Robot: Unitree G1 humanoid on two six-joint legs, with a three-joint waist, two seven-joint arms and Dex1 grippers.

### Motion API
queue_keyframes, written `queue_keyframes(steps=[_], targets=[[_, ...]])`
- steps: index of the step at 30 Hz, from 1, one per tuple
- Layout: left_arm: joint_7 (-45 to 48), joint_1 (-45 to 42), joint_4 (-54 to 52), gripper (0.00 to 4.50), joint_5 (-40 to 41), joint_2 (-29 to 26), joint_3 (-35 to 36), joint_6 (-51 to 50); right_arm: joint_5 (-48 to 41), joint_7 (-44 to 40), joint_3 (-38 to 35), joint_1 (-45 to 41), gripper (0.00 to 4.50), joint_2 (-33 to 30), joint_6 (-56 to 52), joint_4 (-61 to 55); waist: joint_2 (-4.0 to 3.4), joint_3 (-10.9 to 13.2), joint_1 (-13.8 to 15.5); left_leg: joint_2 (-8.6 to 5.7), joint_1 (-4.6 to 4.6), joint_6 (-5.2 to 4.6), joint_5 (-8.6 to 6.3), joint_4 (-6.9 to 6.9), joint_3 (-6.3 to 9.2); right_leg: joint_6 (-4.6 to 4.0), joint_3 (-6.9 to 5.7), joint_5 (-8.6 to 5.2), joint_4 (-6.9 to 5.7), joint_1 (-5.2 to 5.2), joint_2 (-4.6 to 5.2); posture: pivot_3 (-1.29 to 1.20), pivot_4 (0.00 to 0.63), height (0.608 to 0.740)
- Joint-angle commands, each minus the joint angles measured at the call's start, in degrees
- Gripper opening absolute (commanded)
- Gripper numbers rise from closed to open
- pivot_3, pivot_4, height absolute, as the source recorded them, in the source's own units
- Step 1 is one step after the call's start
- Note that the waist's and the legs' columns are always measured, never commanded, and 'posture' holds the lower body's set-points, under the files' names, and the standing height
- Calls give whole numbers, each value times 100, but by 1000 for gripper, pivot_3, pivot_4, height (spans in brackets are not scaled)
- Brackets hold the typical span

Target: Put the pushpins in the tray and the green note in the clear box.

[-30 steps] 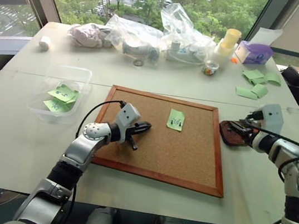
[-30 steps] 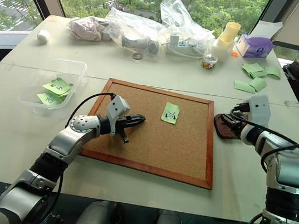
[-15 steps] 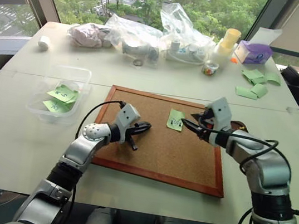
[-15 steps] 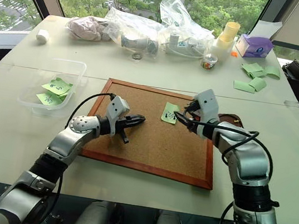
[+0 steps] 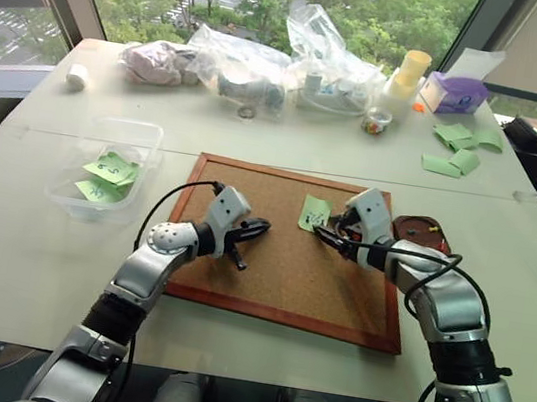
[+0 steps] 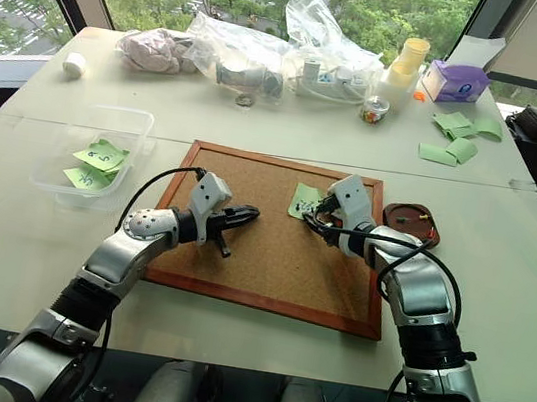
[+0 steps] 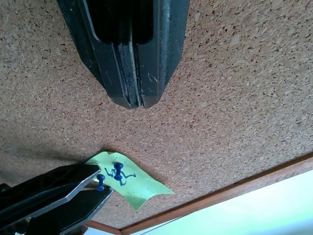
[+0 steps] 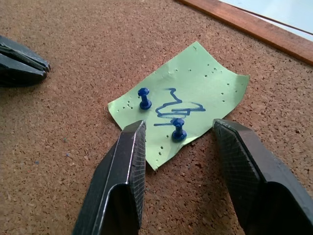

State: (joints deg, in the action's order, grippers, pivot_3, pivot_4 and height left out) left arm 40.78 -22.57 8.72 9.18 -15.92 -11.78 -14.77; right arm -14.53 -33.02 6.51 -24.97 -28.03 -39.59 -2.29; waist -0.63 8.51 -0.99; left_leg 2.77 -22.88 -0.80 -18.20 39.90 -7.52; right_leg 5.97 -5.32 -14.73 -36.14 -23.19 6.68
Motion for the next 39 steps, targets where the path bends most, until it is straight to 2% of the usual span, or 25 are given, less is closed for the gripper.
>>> queue_keyframes(steps=[1,3,4,12,22,29,34,39], targets=[[-16,254,197,0,-121,-80,-72,-238,108,-43,34,-80,1291,48,189,-26,0,0,-3,0,0,0,0,0,0,0,0,0,0,0,0,0,150,740],[-19,259,192,0,-124,-79,-67,-238,164,-48,46,-83,316,50,231,-24,0,0,-6,0,0,0,0,0,0,0,0,0,0,0,0,0,150,740],[-19,264,188,0,-123,-79,-66,-241,171,-45,31,-89,82,54,223,-43,0,0,-8,1,0,0,0,-1,0,0,0,0,0,-1,0,0,150,740],[-25,271,205,0,-128,-61,-88,-260,79,66,-310,-93,82,9,-19,-406,0,0,1,1,0,0,0,-1,0,0,0,0,0,-1,0,0,150,740],[-9,331,252,0,-172,-97,-187,-268,-723,646,-1836,-86,82,-71,-787,-819,0,0,33,-3,-27,-3,-2,1,2,1,-1,0,3,-23,7,0,150,740],[30,255,427,0,-192,-80,-198,-172,-678,1051,-2914,360,82,-452,-742,-502,-3,-2,24,-1,-17,-9,-6,-2,1,0,-1,0,1,-16,3,0,150,740],[52,206,518,0,-208,-56,-209,-100,-686,978,-3017,811,82,-622,-720,-385,-15,-10,23,-2,-5,-21,-12,-2,0,0,0,0,1,-5,3,0,150,740],[64,192,554,0,-210,-56,-212,-64,-728,966,-2884,983,82,-507,-770,-348,-19,-13,22,0,12,-33,-19,-3,0,0,1,0,1,9,4,0,150,740]])
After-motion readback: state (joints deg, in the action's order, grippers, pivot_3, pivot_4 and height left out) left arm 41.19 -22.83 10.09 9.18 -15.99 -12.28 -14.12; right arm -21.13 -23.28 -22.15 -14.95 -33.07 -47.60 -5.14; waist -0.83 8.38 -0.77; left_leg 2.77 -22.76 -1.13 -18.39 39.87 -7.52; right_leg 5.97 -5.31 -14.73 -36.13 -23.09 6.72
